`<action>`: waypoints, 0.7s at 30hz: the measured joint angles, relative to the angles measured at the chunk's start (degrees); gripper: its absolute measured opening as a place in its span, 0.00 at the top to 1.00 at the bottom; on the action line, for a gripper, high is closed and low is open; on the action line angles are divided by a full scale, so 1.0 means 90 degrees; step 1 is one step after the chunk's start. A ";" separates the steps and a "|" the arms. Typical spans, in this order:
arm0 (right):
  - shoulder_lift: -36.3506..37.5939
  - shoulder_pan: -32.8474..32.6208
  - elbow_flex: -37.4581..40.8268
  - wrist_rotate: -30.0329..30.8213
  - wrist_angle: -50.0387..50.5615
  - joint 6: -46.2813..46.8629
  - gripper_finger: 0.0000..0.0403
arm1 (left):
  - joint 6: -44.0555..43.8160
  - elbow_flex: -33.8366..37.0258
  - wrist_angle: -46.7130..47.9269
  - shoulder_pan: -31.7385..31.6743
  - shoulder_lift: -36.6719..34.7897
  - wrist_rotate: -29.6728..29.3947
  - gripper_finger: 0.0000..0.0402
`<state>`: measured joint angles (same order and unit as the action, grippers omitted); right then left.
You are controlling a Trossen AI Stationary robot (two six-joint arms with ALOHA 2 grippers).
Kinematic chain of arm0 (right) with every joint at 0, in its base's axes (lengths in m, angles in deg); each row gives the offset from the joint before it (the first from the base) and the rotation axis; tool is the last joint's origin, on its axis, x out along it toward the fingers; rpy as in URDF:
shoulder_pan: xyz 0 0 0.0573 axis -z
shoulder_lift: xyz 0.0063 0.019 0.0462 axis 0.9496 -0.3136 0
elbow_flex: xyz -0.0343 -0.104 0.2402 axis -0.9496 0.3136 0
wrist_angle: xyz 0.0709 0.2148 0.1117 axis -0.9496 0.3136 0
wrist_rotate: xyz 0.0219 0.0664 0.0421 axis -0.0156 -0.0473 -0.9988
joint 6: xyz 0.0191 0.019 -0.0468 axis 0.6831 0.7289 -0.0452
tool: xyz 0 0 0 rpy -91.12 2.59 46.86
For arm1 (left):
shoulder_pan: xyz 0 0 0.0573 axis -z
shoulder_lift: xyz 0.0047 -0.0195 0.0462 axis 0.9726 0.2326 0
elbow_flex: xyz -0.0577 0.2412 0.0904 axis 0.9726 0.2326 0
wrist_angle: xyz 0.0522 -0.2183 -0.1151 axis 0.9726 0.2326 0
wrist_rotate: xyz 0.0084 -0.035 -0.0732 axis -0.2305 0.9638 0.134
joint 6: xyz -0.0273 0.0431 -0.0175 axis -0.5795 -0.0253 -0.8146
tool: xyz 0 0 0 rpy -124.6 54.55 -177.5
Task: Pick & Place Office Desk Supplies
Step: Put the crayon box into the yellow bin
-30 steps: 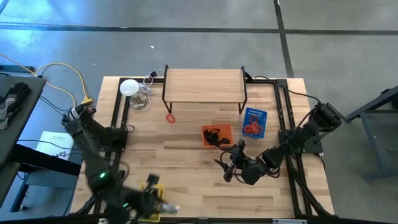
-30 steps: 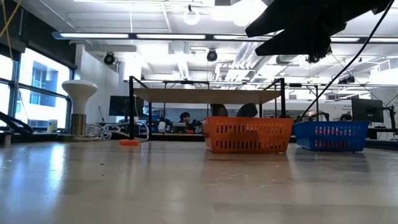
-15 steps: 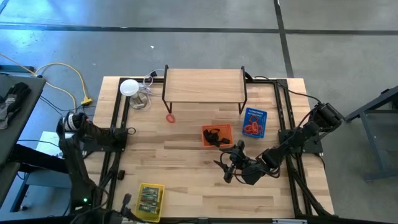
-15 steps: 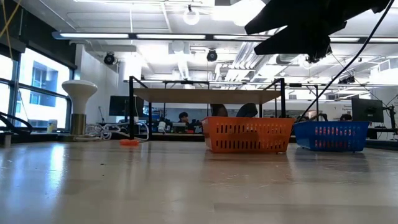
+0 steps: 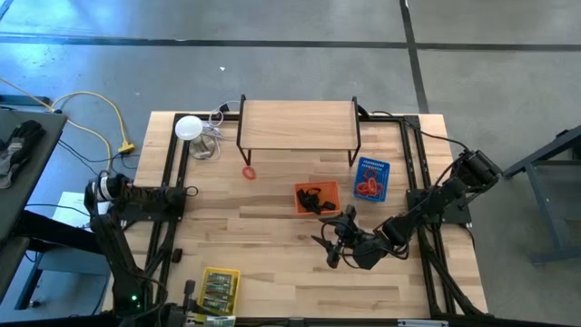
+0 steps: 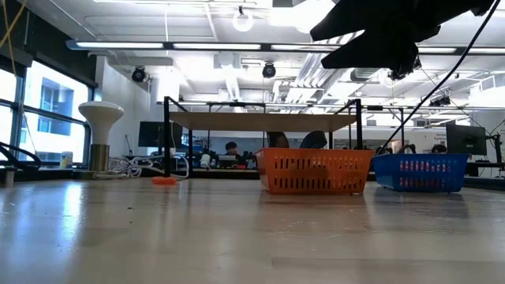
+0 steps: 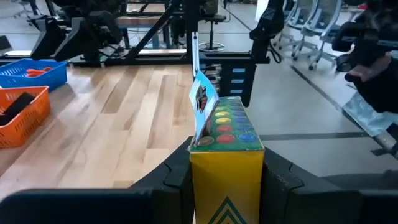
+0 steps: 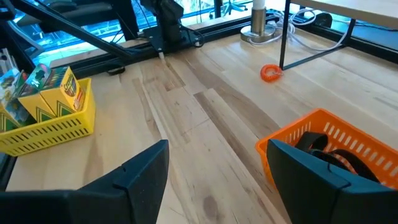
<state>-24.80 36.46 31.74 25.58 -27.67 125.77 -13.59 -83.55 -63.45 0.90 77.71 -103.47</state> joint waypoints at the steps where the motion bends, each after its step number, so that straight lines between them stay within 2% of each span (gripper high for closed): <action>1: 0.0000 0.0000 0.0000 -0.0011 0.0003 0.0000 0.36 | -0.0009 0.0000 0.0004 0.0001 0.0000 -0.0012 0.74; 6: 0.0000 -0.0012 0.0000 -0.0122 0.0002 -0.0012 0.36 | 0.0091 0.0002 0.0016 0.0022 -0.0002 -0.0072 0.74; 11: 0.0000 0.0017 0.0000 -0.0124 -0.0003 -0.0012 0.36 | 0.0586 0.0012 0.0130 -0.0051 -0.0201 -0.0165 0.74; 15: 0.0000 0.0019 0.0000 -0.0120 -0.0019 -0.0012 0.36 | 0.0586 0.0010 0.0314 -0.0230 -0.0529 0.0419 0.74; 21: -0.0002 0.0019 0.0000 -0.0122 -0.0009 -0.0015 0.36 | 0.0311 0.0010 0.0290 -0.0554 -0.0535 0.1450 0.74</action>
<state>-24.82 36.63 31.74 24.48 -27.76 125.64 -10.79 -83.46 -60.84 -4.09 72.89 -90.42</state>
